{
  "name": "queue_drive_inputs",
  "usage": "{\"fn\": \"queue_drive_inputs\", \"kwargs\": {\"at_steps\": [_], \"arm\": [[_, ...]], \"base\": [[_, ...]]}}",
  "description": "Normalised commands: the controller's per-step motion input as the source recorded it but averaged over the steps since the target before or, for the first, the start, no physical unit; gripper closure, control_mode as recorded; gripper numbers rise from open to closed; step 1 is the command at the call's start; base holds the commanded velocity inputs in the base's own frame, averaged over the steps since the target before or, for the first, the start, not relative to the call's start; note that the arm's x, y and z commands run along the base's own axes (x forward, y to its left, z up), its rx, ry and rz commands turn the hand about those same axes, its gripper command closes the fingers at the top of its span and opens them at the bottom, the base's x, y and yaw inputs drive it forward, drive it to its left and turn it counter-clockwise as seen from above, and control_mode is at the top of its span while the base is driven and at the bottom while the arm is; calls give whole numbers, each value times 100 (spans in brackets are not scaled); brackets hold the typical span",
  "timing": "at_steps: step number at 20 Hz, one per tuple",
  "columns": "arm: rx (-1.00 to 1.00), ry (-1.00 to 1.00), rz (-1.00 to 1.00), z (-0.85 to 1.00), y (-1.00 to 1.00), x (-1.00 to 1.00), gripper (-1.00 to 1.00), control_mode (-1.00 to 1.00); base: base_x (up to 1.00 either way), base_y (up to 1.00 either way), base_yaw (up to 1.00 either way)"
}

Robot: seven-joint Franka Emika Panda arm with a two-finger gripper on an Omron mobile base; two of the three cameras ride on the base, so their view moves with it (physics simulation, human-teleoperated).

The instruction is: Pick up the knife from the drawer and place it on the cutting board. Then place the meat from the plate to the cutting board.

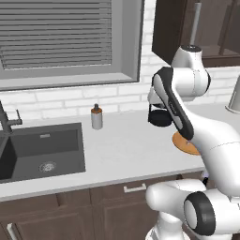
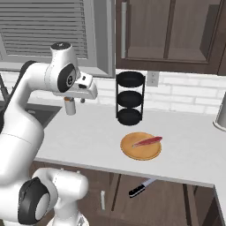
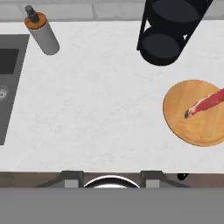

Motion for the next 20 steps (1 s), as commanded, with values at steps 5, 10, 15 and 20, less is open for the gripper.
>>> {"fn": "queue_drive_inputs", "kwargs": {"at_steps": [5,10,15,20], "arm": [[0,0,0,0,0,0,-100,100],[0,0,0,0,0,0,-100,100],[0,0,0,0,0,0,-100,100],[0,0,0,0,0,0,-100,100]], "base": [[-9,-2,0],[-42,6,-8],[-44,39,-57],[-17,29,-77]]}}
